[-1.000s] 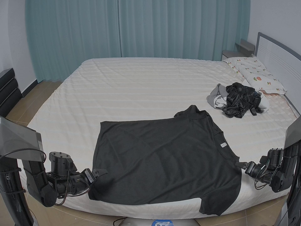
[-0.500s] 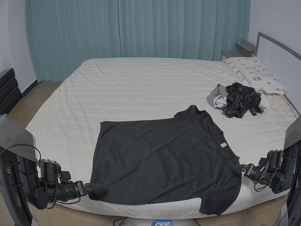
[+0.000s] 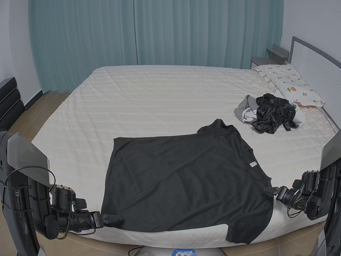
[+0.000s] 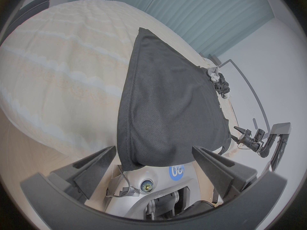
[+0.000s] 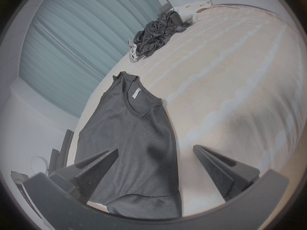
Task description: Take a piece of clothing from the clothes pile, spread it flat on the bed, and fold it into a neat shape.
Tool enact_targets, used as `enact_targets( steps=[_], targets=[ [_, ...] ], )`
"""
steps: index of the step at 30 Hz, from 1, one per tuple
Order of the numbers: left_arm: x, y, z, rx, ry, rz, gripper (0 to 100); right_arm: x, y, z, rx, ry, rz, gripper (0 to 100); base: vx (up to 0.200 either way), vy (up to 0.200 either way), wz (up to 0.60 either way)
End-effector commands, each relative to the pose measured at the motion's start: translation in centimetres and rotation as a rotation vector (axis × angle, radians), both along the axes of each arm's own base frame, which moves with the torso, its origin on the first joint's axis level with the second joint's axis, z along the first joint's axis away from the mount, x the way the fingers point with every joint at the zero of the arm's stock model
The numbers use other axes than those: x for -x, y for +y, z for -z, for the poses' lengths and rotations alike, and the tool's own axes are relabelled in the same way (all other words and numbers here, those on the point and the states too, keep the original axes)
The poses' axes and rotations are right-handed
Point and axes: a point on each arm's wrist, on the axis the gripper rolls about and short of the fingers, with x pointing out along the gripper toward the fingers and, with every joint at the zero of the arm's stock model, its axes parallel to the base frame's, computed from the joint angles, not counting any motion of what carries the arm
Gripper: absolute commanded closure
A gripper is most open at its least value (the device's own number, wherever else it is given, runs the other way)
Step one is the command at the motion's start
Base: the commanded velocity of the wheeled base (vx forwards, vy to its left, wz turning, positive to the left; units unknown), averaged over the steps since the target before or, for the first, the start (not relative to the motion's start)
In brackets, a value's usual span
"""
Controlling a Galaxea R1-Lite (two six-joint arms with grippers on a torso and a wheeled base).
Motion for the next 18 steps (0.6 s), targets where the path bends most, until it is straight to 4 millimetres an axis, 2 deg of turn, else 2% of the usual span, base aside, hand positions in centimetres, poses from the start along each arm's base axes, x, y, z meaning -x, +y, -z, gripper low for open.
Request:
enact_targets(
  steps=[1, 11, 12, 18],
  targets=[
    [-0.2, -0.4, 0.2, -0.001, -0.003, 0.014, 0, 0.0, 0.1, 0.1, 0.0, 0.003, -0.002, 0, 0.0, 0.0, 0.0],
    [-1.3, -0.6, 0.7, -0.033, -0.022, -0.012, 0, 0.1, 0.1, 0.1, 0.0, 0.006, -0.003, 0, 0.0, 0.0, 0.0],
    [-1.3, -0.5, 0.7, -0.031, -0.023, -0.015, 100, 0.1, 0.1, 0.1, 0.0, 0.006, -0.003, 0, 0.0, 0.0, 0.0],
    [-0.9, -0.5, 0.7, -0.034, -0.009, -0.016, 100, 0.4, 0.1, 0.1, 0.006, 0.015, -0.007, 0, 0.0, 0.0, 0.0]
  ],
)
